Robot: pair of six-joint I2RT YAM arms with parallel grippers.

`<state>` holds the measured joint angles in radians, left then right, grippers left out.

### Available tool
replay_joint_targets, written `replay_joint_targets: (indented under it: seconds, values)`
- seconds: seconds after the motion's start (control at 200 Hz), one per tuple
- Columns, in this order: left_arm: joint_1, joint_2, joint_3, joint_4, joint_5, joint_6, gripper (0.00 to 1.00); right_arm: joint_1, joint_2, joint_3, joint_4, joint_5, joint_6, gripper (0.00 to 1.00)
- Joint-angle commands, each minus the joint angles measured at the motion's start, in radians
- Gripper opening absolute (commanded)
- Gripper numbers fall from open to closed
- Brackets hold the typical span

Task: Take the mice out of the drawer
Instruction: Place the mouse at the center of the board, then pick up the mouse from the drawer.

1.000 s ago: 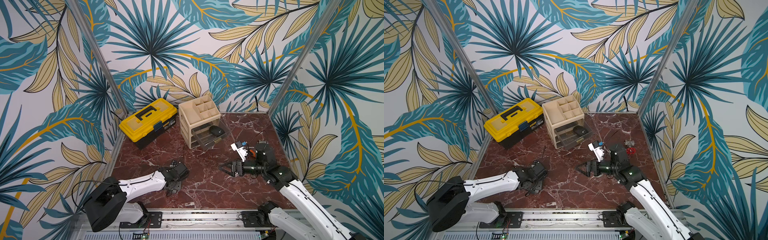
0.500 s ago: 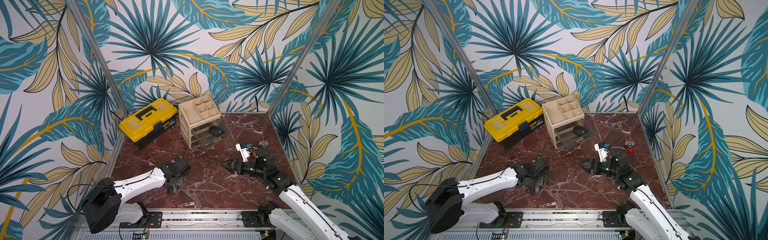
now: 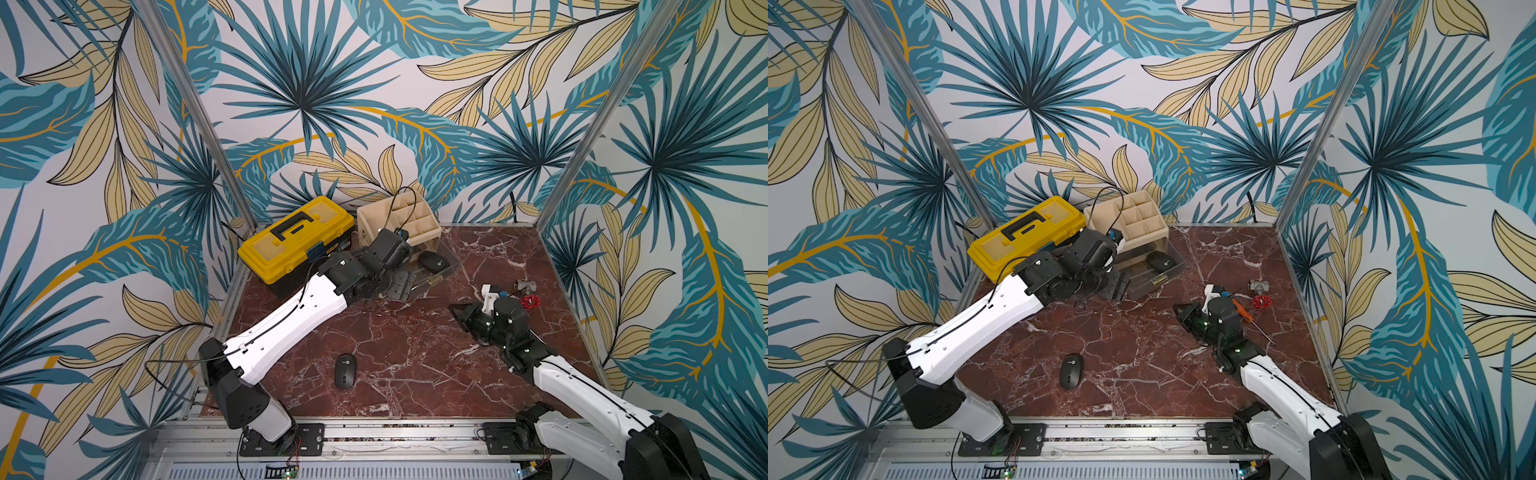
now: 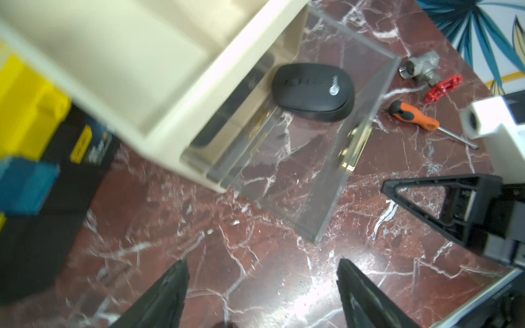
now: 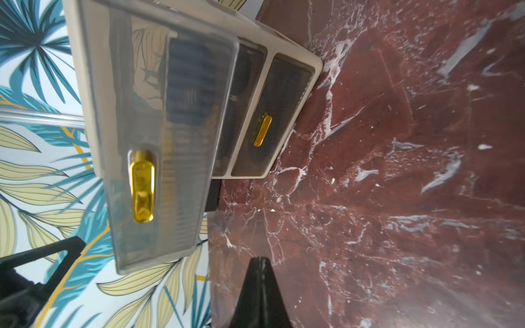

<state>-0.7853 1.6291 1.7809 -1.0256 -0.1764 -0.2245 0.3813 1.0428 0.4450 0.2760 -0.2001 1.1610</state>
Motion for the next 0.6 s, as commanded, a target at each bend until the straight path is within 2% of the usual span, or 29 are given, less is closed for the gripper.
replay_joint_targets:
  seconds: [0.0, 0.125, 0.245, 0.386, 0.461, 0.556, 0.596]
  values:
    - [0.034, 0.1, 0.172, -0.095, 0.097, 0.202, 0.82, 0.004, 0.046, -0.001, 0.163, 0.044, 0.07, 0.0]
    - [0.043, 0.199, 0.319, -0.115, 0.217, 0.22, 0.7, 0.003, 0.065, 0.041, 0.117, 0.067, 0.037, 0.0]
    - [0.044, 0.257, 0.402, -0.107, 0.265, 0.211, 0.55, 0.004, 0.075, 0.063, 0.091, 0.082, 0.018, 0.0]
    - [0.044, 0.296, 0.452, -0.1, 0.264, 0.216, 0.53, 0.002, 0.098, 0.077, 0.085, 0.082, 0.003, 0.0]
    - [0.044, 0.307, 0.455, -0.074, 0.279, 0.219, 0.47, 0.002, 0.117, 0.081, 0.09, 0.083, -0.003, 0.0]
    - [0.044, 0.336, 0.46, -0.04, 0.301, 0.223, 0.34, 0.004, 0.142, 0.083, 0.12, 0.072, 0.003, 0.0]
    - [0.044, 0.35, 0.463, -0.021, 0.31, 0.223, 0.23, 0.003, 0.153, 0.081, 0.132, 0.068, 0.007, 0.0]
